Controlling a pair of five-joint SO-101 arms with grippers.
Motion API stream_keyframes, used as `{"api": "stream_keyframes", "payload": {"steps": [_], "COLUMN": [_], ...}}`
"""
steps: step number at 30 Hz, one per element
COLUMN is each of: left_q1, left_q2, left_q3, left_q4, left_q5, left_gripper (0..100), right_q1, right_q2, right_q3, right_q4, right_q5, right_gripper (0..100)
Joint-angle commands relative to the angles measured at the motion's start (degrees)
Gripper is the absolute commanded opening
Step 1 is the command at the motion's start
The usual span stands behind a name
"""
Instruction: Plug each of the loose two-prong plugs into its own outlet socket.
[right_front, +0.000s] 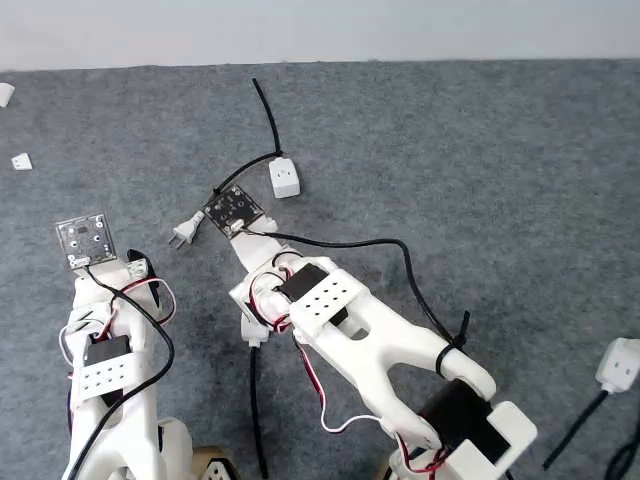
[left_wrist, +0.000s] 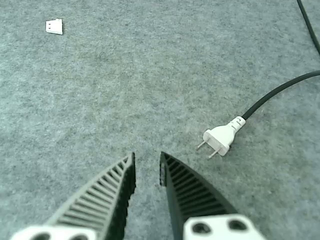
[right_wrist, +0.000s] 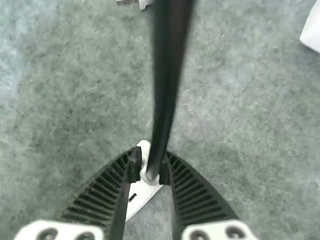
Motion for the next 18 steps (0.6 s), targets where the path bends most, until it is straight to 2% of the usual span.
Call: {"api": "stream_keyframes", "payload": {"steps": [1,6,15,18], "left_q1": [-0.4,-0.4,-1.1,-2.9], "left_q2": [-0.7,-0.7,-0.8,-1.1], "left_q3": [-0.5,-0.5,-0.5,-0.6], "left_q4": [-1.5,-1.4,-1.4,-1.5], "left_q5": [-0.5,-0.5,-0.5,-0.2], "left_gripper": [8,8,8,8], "right_q1": [-1.6,-3.1,-7.4,-9.5], "right_q2": [1.3,1.1,1.5,1.6], "right_q3": [0.5,-0.4,-3.6,-3.6], "right_q4": [2.1,2.2,2.0,1.9], "right_q5": [0.7,-6.2,-15.3,-15.6], "right_gripper": [8.0,22.5,23.6,23.5]}}
